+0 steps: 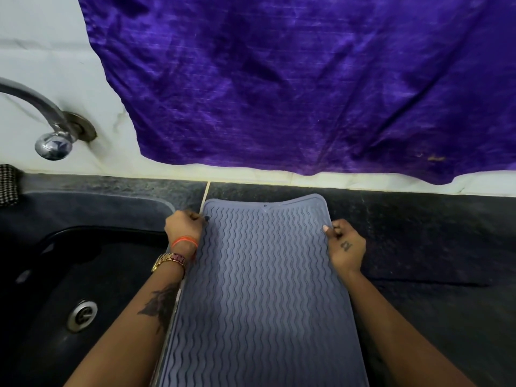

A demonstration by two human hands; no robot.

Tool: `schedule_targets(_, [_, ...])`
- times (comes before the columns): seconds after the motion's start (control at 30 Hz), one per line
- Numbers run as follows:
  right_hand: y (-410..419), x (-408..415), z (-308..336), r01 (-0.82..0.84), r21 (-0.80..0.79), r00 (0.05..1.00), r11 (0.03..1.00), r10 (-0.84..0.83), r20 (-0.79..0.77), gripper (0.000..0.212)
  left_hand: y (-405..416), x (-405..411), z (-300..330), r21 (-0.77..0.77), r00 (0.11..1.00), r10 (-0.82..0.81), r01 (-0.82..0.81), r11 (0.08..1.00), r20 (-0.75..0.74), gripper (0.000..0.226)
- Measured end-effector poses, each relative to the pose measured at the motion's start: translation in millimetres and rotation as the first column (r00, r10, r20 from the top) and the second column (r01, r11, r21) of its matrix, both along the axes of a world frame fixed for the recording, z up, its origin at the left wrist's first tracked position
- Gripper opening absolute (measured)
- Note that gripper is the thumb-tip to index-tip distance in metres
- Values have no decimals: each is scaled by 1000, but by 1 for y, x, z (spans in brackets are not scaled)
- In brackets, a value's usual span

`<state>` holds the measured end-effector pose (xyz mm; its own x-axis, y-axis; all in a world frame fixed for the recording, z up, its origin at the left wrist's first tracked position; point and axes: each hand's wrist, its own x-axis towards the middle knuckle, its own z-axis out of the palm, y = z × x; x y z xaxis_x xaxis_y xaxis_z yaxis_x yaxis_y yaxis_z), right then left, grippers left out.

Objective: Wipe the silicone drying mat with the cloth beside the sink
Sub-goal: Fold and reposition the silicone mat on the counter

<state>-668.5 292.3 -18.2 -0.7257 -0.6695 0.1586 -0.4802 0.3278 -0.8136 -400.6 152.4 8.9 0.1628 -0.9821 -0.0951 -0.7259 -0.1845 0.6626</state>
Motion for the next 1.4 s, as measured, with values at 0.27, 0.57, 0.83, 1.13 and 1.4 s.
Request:
schedule_targets(0.27, [9, 3, 23, -112, 264, 993, 958, 97, 70, 32, 13, 6, 15, 84, 998, -46, 43, 996, 37, 32])
schedule_targets(0.57, [86, 39, 34, -105, 354, 994, 929, 86, 70, 37, 72, 38, 21, 171, 982, -187, 178, 969, 41, 13])
schedule_targets(0.83, [158, 71, 29, -56, 317, 998, 947, 52, 22, 33, 115, 69, 13, 193, 973, -230, 225, 955, 2, 20])
schedule_targets(1.13, [202, 97, 29, -24, 341, 1000, 940, 22, 10, 38, 165, 97, 13, 269, 958, -278, 285, 920, -66, 21])
schedule_targets(1.4, [243, 102, 22, -99, 281, 972, 954, 33, 231, 45, 226, 119, 14, 352, 972, -194, 229, 908, -133, 20])
